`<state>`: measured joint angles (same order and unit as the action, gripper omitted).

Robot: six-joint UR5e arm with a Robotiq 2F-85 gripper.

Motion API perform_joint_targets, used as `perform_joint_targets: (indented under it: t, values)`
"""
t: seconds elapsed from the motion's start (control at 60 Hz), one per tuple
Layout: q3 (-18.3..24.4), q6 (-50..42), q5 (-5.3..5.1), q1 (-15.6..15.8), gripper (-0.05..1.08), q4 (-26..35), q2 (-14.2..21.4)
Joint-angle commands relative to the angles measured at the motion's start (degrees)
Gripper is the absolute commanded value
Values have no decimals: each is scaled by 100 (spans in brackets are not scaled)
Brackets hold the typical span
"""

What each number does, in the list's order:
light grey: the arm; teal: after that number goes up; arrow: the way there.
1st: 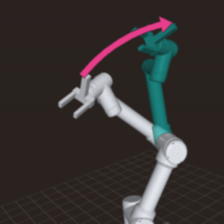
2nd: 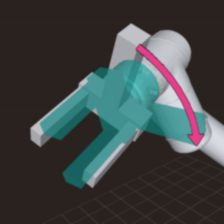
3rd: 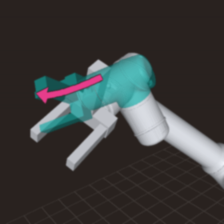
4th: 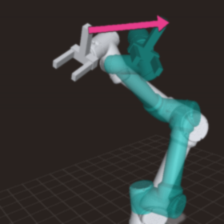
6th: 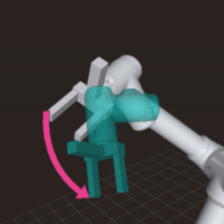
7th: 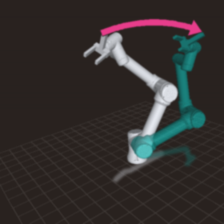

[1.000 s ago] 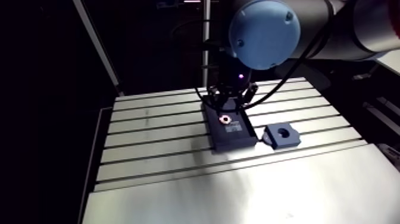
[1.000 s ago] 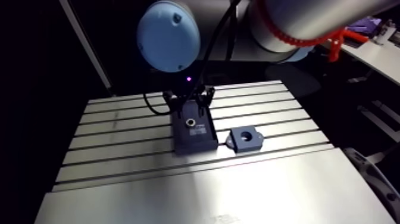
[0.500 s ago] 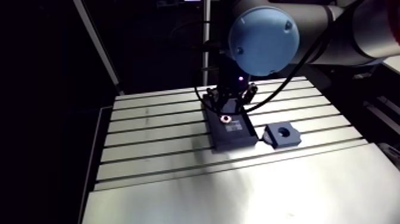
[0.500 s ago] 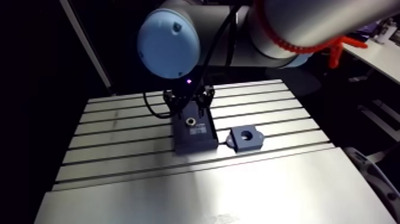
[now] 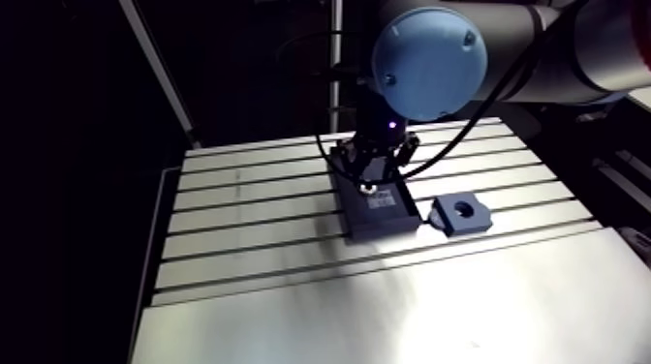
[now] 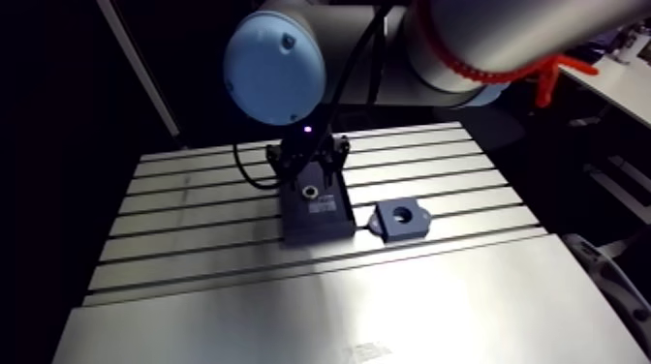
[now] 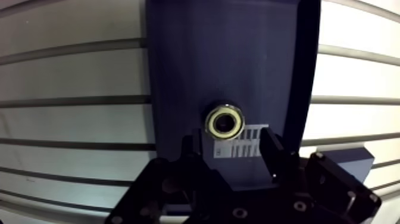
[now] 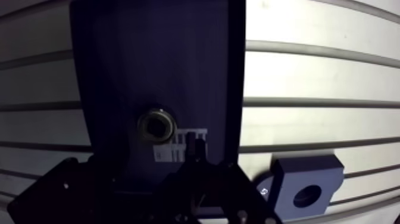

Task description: Pick up the bearing and press it into the housing until flush.

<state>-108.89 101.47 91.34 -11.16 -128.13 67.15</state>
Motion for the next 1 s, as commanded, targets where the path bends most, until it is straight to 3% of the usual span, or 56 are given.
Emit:
perform_joint_targets:
  t: [0.017,1.0]
  values:
    - [12,17,2,7,40,-80,-66]
    - [73,35,2,44,40,-112,-190]
